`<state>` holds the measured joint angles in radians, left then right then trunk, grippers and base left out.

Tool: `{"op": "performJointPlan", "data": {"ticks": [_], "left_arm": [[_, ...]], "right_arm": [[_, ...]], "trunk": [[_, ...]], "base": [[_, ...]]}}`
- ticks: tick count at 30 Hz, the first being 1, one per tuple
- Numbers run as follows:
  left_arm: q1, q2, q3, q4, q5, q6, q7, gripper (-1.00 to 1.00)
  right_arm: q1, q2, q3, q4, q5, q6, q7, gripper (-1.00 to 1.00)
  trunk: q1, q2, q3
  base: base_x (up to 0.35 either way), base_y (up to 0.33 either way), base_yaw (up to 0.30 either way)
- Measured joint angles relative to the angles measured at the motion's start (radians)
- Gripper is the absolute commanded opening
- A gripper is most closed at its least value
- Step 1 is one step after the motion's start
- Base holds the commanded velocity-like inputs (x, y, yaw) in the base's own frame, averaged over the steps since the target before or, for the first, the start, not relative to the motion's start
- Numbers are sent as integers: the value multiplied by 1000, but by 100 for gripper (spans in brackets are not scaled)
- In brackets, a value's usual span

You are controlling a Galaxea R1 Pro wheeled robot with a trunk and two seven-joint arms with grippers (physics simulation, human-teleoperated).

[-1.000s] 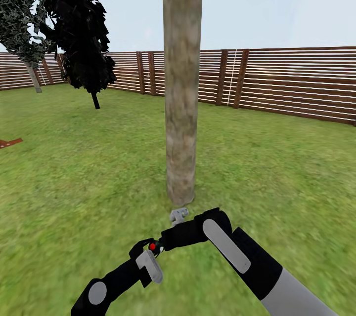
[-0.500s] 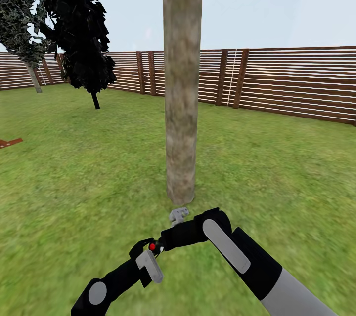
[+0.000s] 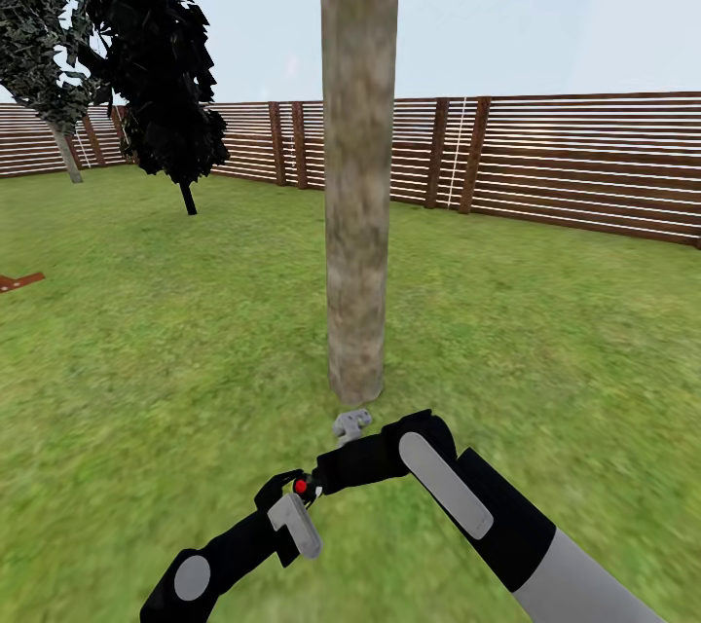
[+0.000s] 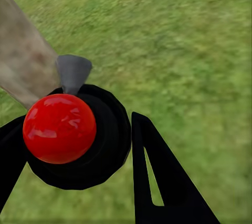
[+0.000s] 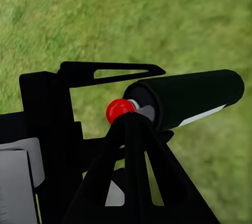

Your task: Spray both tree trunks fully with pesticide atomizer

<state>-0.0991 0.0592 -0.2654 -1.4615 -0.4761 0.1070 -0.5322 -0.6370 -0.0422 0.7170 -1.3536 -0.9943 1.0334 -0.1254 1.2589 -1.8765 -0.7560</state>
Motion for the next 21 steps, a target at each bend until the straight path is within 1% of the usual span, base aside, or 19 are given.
{"op": "performJointPlan", "data": {"ticks": [21], "left_arm": [[1,0,-1,-12,1,3,-2,-100]], "right_arm": [[0,0,-1,0,0,0,0,-100]], "trunk": [[0,0,0]], "base": [[0,0,0]]}}
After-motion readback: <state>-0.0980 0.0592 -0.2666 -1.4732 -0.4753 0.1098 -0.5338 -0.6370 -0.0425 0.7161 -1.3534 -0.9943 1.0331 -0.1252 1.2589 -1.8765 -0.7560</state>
